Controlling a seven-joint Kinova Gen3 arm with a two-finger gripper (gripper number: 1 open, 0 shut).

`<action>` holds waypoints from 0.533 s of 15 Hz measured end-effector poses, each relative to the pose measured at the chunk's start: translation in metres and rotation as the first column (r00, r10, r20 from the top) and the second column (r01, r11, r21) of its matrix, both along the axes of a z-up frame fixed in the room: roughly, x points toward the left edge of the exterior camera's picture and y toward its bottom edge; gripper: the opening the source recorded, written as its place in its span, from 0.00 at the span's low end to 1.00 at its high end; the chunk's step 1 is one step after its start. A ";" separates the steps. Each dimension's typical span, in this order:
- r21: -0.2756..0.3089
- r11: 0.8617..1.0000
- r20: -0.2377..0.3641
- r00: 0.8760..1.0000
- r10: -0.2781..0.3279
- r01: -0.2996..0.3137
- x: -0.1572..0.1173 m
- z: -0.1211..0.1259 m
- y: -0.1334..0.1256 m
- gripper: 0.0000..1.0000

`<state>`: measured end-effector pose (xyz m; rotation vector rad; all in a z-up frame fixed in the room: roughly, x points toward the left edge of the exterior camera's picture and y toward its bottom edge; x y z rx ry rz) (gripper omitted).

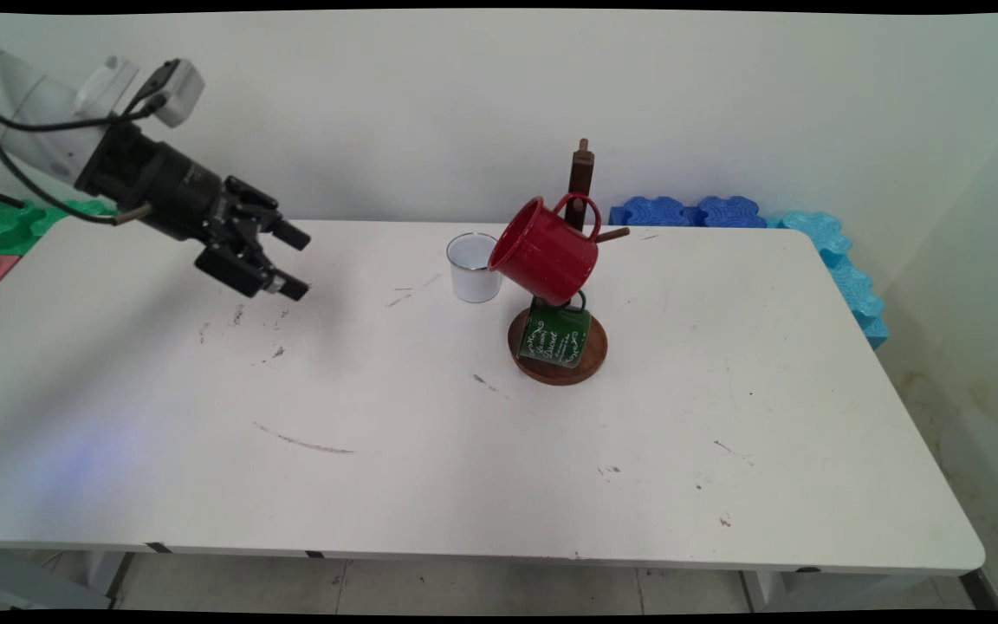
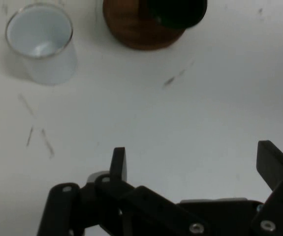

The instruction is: Pick up the red mug from the rack

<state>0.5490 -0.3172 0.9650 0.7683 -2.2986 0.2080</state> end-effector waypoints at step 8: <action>-0.020 1.000 -0.078 0.997 0.004 -0.006 -0.048 0.026 -0.011 1.00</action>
